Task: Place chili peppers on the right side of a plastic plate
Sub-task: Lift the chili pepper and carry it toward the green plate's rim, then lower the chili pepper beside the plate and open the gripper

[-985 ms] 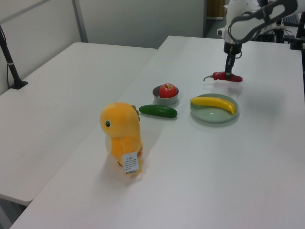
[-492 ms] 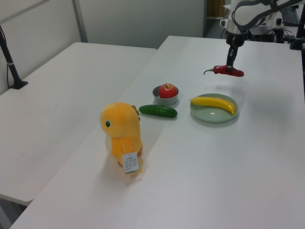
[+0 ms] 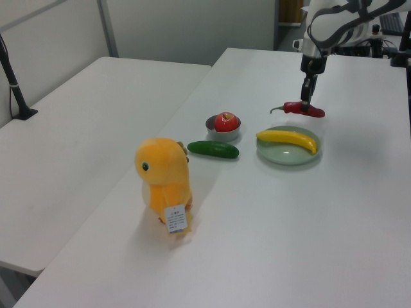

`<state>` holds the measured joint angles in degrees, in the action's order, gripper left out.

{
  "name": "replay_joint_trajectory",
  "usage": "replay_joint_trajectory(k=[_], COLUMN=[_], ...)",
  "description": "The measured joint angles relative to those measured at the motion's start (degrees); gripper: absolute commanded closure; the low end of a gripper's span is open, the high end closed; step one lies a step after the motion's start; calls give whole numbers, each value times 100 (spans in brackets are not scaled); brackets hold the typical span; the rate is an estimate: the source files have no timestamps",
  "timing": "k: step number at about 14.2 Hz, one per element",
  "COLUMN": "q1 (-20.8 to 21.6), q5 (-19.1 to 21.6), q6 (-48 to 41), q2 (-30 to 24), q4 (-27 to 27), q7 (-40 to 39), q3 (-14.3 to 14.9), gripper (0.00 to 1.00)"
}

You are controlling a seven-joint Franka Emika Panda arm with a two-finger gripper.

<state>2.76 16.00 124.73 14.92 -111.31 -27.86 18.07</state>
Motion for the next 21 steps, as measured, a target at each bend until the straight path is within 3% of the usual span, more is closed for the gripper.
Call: replay_joint_trajectory(k=[3, 5, 7, 9, 11, 21], q1=[1, 1, 1, 1, 1, 0], q5=[0, 1, 1, 1, 1, 1], q6=[0, 13, 32, 34, 34, 36], q2=[124, 172, 198, 204, 204, 43], q4=[-15, -15, -15, -15, -15, 182], q7=[-34, -37, -37, -38, -43, 11], q3=[-60, -121, -153, -156, -156, -156], gripper=[99, 90, 61, 20, 0, 0])
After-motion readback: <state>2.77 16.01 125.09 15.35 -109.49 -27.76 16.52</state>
